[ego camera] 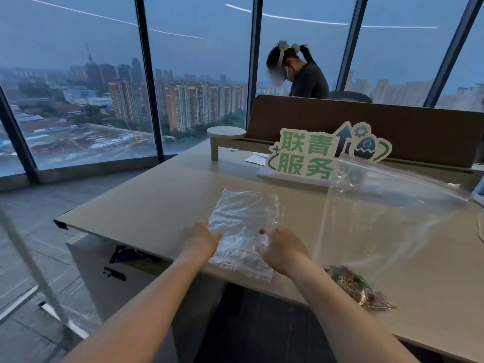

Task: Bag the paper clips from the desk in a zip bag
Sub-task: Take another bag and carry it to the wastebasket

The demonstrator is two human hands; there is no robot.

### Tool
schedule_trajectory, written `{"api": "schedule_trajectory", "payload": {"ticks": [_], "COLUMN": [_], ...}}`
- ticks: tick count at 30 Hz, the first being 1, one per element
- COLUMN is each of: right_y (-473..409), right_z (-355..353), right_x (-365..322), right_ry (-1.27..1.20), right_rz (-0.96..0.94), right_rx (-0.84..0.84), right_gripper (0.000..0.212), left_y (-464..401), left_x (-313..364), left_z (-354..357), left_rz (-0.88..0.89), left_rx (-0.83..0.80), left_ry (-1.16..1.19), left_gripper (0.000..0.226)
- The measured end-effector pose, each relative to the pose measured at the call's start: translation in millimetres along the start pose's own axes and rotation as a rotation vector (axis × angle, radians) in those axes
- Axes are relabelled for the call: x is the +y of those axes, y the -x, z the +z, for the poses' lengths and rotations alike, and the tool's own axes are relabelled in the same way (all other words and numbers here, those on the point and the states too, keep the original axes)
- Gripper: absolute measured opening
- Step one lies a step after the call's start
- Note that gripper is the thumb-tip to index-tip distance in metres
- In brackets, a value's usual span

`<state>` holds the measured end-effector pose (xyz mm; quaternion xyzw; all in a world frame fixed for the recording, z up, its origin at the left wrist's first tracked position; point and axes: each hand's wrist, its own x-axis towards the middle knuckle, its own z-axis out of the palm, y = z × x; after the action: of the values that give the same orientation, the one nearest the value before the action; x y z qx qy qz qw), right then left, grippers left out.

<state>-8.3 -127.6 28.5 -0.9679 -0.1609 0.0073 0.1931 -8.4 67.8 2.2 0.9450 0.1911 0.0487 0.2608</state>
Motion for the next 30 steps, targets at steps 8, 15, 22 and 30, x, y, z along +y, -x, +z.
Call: {"api": "schedule_trajectory", "payload": {"ticks": [8,15,22,30], "right_y": [1.9,5.9,14.4,17.1], "right_z": [30.4,45.3,53.6,52.3], "right_x": [11.0,15.0,4.2,-18.7], "right_ry": [0.125,0.148,0.160,-0.049], "right_rz": [0.005,-0.044,-0.065,-0.081], "right_rx": [-0.219,-0.016,0.267,0.315], "right_gripper": [0.092,0.050,0.023,0.019], "left_y": [-6.5,-9.5,-3.4,15.9], "left_x": [-10.2,-10.1,-13.9,-28.8], "left_z": [17.3,15.7,15.5,-14.8], "left_rz": [-0.003,-0.063,-0.078,0.005], "left_rx": [-0.037,-0.079,-0.084,0.085], "left_ry": [-0.233,-0.016,0.109,0.346], "left_gripper": [0.067,0.065,0.066,0.054]}}
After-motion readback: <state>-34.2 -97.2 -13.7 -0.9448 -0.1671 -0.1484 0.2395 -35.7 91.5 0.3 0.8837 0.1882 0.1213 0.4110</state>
